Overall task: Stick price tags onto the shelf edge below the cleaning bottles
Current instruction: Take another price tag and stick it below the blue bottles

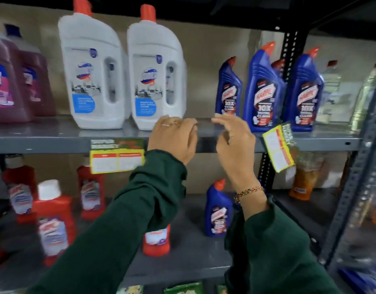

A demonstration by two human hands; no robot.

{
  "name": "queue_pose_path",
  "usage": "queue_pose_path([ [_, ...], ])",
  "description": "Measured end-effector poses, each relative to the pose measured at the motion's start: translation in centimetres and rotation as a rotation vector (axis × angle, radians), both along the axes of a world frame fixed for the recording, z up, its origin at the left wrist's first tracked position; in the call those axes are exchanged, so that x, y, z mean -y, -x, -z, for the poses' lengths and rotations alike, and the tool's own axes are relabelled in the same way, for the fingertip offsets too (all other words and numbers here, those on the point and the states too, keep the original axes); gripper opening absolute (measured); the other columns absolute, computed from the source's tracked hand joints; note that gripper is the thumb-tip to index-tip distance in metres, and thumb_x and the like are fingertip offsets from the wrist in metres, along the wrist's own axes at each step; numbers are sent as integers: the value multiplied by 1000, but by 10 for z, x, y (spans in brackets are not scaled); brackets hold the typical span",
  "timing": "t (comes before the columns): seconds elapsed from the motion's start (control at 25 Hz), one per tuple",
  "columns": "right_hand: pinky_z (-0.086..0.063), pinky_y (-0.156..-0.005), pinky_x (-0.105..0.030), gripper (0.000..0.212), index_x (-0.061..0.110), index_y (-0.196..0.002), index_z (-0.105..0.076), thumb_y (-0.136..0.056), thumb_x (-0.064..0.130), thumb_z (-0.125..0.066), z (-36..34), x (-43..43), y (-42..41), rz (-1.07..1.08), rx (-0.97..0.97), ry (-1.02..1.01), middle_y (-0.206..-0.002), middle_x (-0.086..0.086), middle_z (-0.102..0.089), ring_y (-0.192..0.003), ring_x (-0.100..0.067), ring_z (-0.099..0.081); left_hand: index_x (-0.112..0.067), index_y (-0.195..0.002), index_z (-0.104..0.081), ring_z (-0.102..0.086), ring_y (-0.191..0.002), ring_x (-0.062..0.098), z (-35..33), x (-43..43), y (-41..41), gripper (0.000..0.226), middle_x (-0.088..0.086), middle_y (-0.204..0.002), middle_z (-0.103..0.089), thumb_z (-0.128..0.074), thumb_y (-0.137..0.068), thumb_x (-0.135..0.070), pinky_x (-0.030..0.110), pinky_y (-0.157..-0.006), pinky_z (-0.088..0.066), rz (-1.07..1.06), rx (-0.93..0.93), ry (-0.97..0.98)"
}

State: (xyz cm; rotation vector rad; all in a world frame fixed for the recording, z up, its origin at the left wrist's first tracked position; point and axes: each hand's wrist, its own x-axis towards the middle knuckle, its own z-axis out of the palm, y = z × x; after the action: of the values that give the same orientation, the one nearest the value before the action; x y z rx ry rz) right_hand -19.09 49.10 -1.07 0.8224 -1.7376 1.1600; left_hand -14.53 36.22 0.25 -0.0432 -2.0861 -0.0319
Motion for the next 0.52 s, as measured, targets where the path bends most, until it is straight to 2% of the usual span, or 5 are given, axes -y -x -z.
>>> queue_pose_path([
  [0.12,-33,-108,-42,42,5,-112,-55,-73,-4,-43,7,-61,29,345,38,139,-121,-15,-61,-123,-36,-43,-5,-73,-64,-64,-67,34,8,-60,39,38,17,-69,-71,-33,-80,-26,35,-66,-51,29,107,94],
  [0.24,-28,-107,-56,54,3,-130,-30,-82,18,-53,15,-97,48,608,383,39,-138,-22,-38,-129,-42,-29,-4,-85,-67,-68,-77,32,17,-101,63,41,16,-81,-75,-34,-83,-27,36,-74,-53,-7,208,72],
  [0.28,-30,-103,-56,62,2,-130,-26,-83,29,-56,17,-103,51,623,489,4,-137,-23,-36,-126,-43,-30,-5,-87,-67,-69,-77,30,20,-108,69,41,14,-82,-75,-34,-83,-27,34,-74,-53,-45,201,74],
  [0.36,-39,-93,-49,63,0,-124,-31,-83,40,-57,22,-116,55,560,527,-41,-127,-24,-41,-116,-42,-39,-9,-86,-67,-69,-73,26,27,-112,78,36,8,-78,-76,-35,-83,-26,28,-69,-51,-126,144,109],
  [0.52,-43,-74,-37,28,-2,-98,-55,-85,22,-58,17,-137,65,371,416,-38,-108,-22,-59,-98,-38,-55,-12,-87,-65,-67,-71,25,33,-107,86,27,5,-78,-74,-40,-87,-23,32,-70,-39,-221,2,191],
])
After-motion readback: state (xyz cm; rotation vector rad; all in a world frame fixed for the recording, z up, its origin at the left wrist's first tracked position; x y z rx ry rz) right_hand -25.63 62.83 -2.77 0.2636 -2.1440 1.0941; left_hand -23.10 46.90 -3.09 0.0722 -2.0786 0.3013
